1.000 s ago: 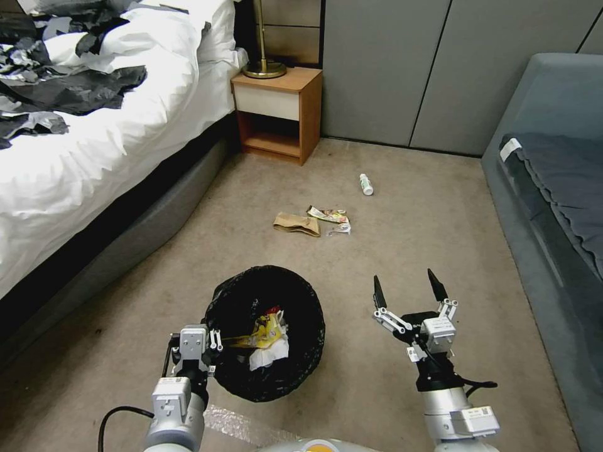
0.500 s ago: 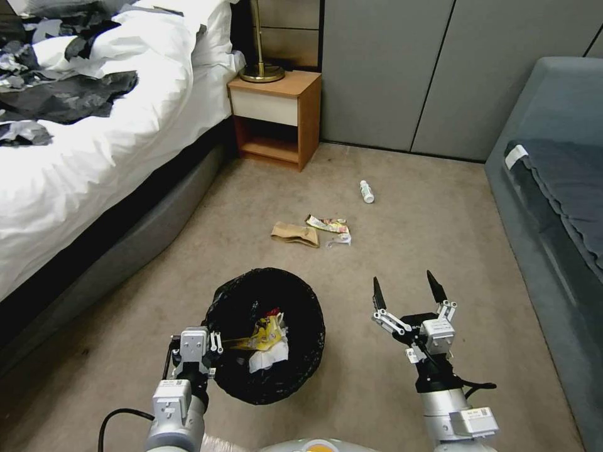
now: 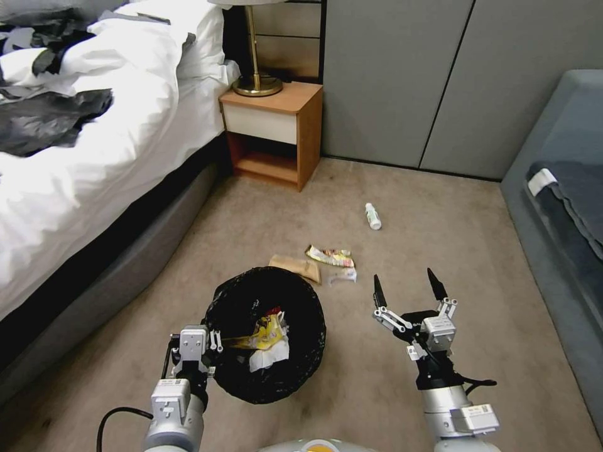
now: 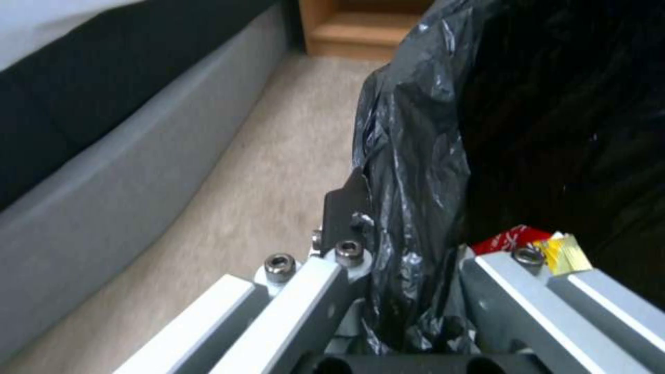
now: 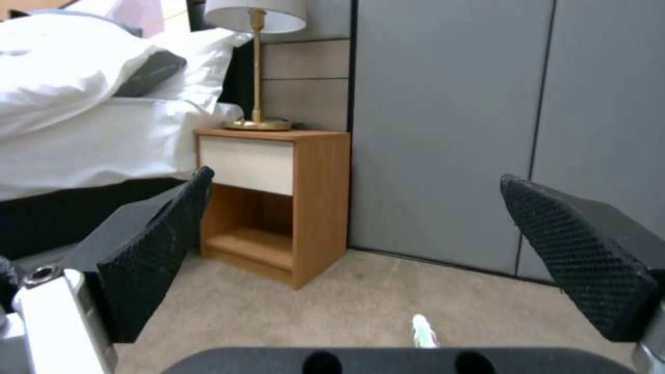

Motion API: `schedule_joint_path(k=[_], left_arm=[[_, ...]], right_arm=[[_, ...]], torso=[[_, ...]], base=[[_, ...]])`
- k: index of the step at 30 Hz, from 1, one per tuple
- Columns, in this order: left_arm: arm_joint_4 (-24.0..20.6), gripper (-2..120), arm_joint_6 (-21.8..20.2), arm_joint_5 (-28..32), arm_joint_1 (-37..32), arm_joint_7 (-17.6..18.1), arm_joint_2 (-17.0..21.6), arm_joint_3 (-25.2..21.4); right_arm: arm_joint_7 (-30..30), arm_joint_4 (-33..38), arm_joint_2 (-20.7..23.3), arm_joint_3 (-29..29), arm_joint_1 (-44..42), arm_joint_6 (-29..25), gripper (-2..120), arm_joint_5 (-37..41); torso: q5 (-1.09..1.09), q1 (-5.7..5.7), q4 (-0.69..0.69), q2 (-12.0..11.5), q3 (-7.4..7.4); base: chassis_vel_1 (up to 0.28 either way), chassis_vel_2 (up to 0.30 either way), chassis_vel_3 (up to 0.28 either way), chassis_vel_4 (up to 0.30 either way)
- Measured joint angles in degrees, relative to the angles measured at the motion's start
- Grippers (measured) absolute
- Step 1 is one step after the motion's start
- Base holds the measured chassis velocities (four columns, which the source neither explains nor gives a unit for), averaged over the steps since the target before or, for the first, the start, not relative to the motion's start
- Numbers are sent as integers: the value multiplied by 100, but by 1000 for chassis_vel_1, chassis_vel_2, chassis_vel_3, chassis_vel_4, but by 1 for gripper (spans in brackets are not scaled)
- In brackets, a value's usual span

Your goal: Pick up the trash bin, then pick up the garbage from the floor and place it into the trash bin.

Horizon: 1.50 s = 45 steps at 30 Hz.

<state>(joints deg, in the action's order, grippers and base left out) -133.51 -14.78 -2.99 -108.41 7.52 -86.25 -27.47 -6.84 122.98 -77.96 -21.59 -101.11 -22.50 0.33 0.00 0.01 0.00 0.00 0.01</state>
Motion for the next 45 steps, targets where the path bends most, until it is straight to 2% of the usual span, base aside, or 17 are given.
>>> schedule_joint_path(k=[3,5,7,14,35,40,45], left_arm=[[-1,1,2,-11,-9,0,-5,2],[-1,1,5,-22,-12,-5,-9,5],[-1,1,7,-27,-9,-4,-9,4],[0,1,10,-27,2,-8,-10,2],[22,1,10,-4,23,-8,3,-9],[22,1,10,-2,22,-8,7,-12],[28,1,10,2,17,-8,11,-37]], right_arm=[[1,-4,0,1,-5,-8,100,-1],[1,-18,2,2,-15,-16,100,-2],[6,-22,1,0,-16,-34,100,-2],[-39,-53,-12,8,113,-116,100,22],[123,-17,56,-5,109,-50,100,29],[293,-45,184,-62,180,-48,100,33],[630,-208,521,-85,523,343,100,38]], torso=[[-4,0,0,0,-1],[3,-1,-1,0,-1],[-2,0,0,0,0],[1,0,1,0,0],[0,-1,0,0,-1],[0,-1,0,0,-1],[1,-1,0,0,-1]], base=[[-290,298,299,-273],[-285,282,285,-303],[-285,294,273,-293],[-187,201,191,-167],[8,-6,-7,2],[0,0,0,0],[0,0,0,0]])
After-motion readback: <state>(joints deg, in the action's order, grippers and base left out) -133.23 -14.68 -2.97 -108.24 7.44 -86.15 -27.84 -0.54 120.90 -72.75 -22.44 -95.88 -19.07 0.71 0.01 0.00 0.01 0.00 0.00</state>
